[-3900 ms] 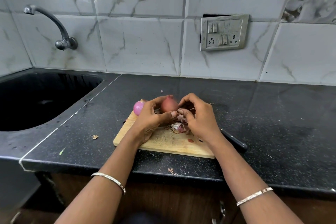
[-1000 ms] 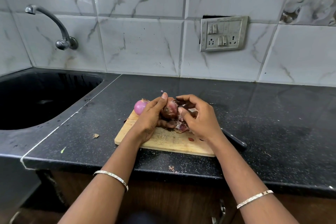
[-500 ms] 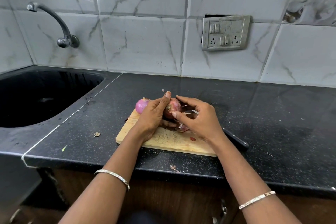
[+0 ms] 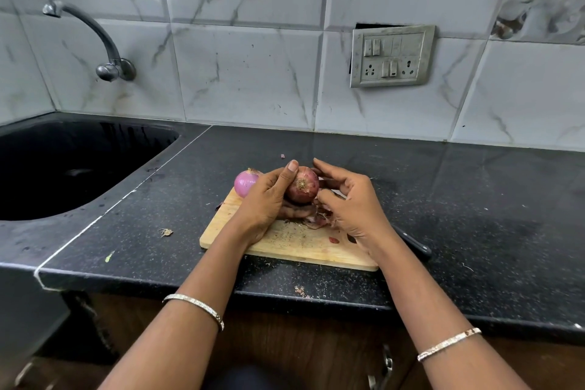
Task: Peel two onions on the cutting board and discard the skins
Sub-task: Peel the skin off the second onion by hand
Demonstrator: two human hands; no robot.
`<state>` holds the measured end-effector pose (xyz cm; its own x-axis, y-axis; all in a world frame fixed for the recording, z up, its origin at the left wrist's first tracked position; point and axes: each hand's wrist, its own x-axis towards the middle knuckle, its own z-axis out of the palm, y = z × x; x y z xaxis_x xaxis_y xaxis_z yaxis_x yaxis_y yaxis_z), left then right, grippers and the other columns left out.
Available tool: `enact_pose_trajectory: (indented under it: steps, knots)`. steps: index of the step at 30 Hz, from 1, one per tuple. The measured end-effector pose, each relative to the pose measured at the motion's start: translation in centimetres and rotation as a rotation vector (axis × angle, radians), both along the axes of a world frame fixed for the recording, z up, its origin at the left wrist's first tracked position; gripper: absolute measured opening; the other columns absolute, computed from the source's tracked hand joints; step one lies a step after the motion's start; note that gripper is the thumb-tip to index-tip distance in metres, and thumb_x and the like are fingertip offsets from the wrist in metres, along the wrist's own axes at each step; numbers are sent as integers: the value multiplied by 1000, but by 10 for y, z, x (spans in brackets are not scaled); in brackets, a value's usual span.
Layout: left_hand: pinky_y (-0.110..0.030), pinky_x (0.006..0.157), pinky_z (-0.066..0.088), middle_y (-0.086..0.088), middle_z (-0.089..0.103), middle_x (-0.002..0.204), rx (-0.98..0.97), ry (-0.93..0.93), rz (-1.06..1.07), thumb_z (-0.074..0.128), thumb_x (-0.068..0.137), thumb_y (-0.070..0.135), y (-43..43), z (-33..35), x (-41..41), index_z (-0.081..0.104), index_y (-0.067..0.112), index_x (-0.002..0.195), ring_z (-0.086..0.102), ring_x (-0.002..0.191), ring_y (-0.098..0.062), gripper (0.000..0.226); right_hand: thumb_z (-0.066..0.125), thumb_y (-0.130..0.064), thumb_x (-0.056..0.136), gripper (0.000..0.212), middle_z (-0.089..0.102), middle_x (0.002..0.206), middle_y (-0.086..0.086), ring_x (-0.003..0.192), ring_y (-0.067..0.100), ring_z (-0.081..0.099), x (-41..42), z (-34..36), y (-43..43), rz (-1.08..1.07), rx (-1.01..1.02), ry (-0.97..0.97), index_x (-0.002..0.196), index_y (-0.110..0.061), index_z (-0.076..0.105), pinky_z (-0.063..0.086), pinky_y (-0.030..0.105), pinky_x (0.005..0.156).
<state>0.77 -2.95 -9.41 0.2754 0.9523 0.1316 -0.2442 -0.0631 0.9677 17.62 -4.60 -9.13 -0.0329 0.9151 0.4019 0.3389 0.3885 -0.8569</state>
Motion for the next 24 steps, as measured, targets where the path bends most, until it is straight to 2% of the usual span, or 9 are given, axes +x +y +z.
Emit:
enact_pose_trajectory:
  steps: [4, 5, 8, 9, 13, 18, 21, 24]
  knots:
    - [-33, 70, 65, -25, 73, 110, 13, -15, 12, 47, 105, 42, 2, -2, -1, 60, 3, 127, 76, 88, -34, 47, 77, -40, 73, 56, 69, 122, -10, 112, 6, 65, -1, -1, 0, -22, -89, -13, 128, -36, 68, 53, 42, 102]
    - [-35, 71, 65, -26, 72, 111, 14, -14, 18, 47, 105, 43, 2, -3, -2, 59, 3, 127, 75, 89, -35, 47, 77, -45, 71, 54, 71, 117, -10, 109, 7, 66, -1, -2, 1, -30, -106, -20, 124, -37, 70, 55, 44, 100]
    - [-37, 74, 65, -27, 70, 115, 25, 0, 22, 49, 104, 42, 3, -4, -3, 58, 4, 127, 74, 96, -40, 45, 79, -37, 79, 24, 75, 102, -10, 97, 12, 71, -2, -1, 0, -22, -119, -30, 101, -43, 72, 58, 47, 93]
    - [-36, 73, 65, -26, 70, 114, 27, 3, 23, 49, 104, 42, 3, -4, -3, 59, 5, 126, 74, 95, -39, 44, 78, -37, 78, 22, 76, 100, -10, 94, 13, 72, -2, -2, 0, -23, -108, -29, 98, -45, 72, 58, 47, 92]
    - [-34, 75, 64, -24, 72, 111, 26, 12, 23, 53, 101, 43, 3, -4, -1, 59, 4, 125, 75, 97, -35, 46, 71, -43, 69, 47, 71, 110, -13, 104, 9, 68, -3, -1, 0, -49, -56, -45, 115, -35, 75, 55, 44, 98]
    - [-36, 80, 64, -20, 74, 107, 27, -16, 38, 69, 89, 36, 1, -4, 0, 55, -1, 120, 74, 101, -31, 51, 72, -36, 73, 46, 69, 111, -12, 106, 9, 66, -2, -1, -1, -46, -17, -59, 119, -33, 74, 54, 44, 100]
    - [-36, 77, 64, -26, 70, 114, -18, -70, 38, 66, 95, 33, 2, -3, 1, 55, 1, 112, 75, 98, -34, 38, 67, -16, 78, 45, 70, 115, -11, 108, 9, 67, -1, -5, 2, -36, -12, -35, 120, -31, 74, 55, 44, 100]
    - [-37, 77, 64, -26, 69, 111, -15, -59, 43, 61, 99, 34, 2, -3, 1, 54, 3, 109, 75, 96, -34, 33, 68, -22, 75, 45, 74, 112, -9, 106, 13, 70, -1, -3, 2, 7, -77, 9, 118, -37, 74, 58, 47, 95]
